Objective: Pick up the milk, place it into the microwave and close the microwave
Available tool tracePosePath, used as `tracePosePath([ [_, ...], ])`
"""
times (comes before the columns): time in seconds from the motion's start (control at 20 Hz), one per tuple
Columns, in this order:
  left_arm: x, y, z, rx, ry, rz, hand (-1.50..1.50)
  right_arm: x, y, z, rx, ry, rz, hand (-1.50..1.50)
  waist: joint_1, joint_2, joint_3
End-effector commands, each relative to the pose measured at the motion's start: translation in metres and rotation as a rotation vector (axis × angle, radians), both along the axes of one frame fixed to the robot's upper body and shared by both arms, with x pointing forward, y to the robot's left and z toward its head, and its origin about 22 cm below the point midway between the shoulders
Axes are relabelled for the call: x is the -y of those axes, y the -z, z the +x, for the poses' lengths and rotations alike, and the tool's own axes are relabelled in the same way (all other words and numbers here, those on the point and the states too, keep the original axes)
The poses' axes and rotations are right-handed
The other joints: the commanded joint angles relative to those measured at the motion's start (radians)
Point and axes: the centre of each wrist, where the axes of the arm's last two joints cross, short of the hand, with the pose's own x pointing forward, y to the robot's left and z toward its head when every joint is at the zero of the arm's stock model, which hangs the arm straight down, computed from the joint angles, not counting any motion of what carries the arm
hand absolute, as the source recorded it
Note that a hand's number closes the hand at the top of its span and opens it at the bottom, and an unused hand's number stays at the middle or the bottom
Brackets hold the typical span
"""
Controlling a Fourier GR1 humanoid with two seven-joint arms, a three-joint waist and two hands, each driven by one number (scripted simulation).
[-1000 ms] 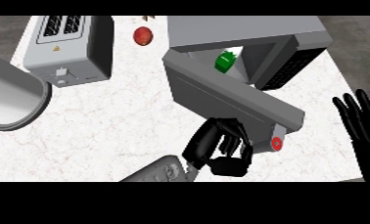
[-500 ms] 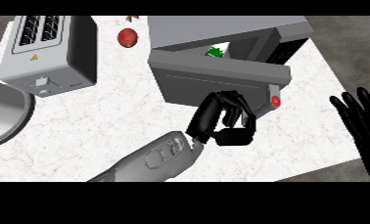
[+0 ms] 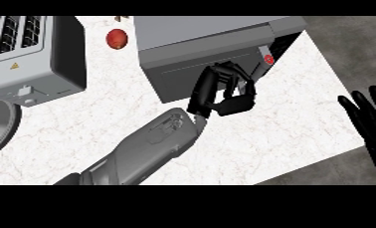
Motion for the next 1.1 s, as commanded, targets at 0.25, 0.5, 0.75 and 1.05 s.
tracePosePath([
  [0.25, -0.006, -0.012, 0.023, 0.027, -0.07, -0.101, 1.5, 0.004, -0.015, 0.002, 0.014, -0.034, 0.006, -1.5, -0.037, 0.016, 0.002],
  [0.5, -0.007, -0.012, 0.026, 0.055, -0.078, -0.121, 1.5, 0.005, -0.027, 0.005, 0.035, -0.046, 0.0, -1.5, -0.04, 0.02, 0.002],
  [0.75, -0.008, -0.009, 0.027, 0.046, -0.086, -0.144, 1.5, 0.003, -0.034, 0.006, 0.043, -0.074, -0.006, -1.5, -0.044, 0.021, 0.002],
  [1.05, -0.01, -0.008, 0.031, 0.052, -0.092, -0.166, 1.5, 0.01, -0.042, 0.008, 0.052, -0.056, -0.001, -1.5, -0.043, 0.025, 0.003],
])
